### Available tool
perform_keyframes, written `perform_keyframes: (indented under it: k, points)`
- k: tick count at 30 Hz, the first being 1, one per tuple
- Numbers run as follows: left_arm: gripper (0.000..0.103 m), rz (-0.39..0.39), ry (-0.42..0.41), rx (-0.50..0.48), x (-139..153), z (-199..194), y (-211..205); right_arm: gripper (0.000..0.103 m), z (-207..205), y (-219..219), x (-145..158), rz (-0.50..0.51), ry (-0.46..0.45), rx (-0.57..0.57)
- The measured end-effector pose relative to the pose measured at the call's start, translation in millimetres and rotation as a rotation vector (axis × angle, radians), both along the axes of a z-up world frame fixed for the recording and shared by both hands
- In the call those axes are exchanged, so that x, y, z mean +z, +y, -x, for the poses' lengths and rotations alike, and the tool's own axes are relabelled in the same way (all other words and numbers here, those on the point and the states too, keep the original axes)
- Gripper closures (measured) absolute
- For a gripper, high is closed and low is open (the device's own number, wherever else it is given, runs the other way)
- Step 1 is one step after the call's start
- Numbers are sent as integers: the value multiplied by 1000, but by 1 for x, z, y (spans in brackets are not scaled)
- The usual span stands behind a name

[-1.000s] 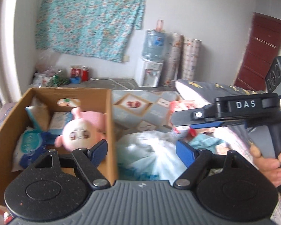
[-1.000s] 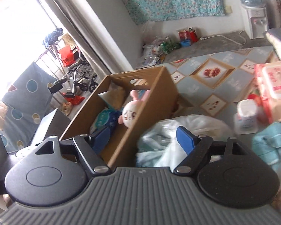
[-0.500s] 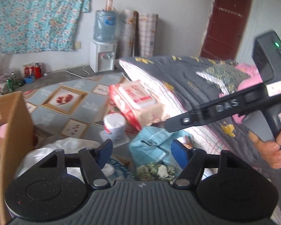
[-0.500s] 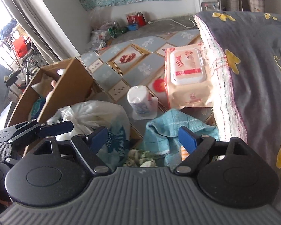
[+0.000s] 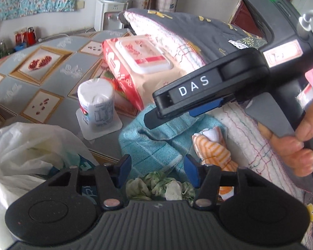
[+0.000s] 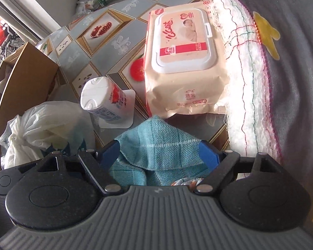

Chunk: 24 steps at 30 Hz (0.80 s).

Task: Organize soft objects
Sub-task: 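Grasp the teal towel with the right gripper and lift it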

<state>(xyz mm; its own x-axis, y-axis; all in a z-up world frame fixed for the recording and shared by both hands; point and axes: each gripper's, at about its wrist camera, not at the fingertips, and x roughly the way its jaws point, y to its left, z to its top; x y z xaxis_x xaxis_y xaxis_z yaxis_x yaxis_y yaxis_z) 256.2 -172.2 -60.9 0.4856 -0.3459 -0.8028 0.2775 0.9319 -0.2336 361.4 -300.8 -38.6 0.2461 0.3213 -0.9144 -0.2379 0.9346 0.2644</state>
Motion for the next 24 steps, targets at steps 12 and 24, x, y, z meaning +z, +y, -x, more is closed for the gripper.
perform_keyframes:
  k: [12, 24]
  points:
    - [46, 67, 94, 23, -19, -21, -3, 20, -12, 4, -24, -85, 120, -20]
    - [46, 123, 119, 54, -21, -35, -8, 71, -5, 3, -28, -175, 130, -8]
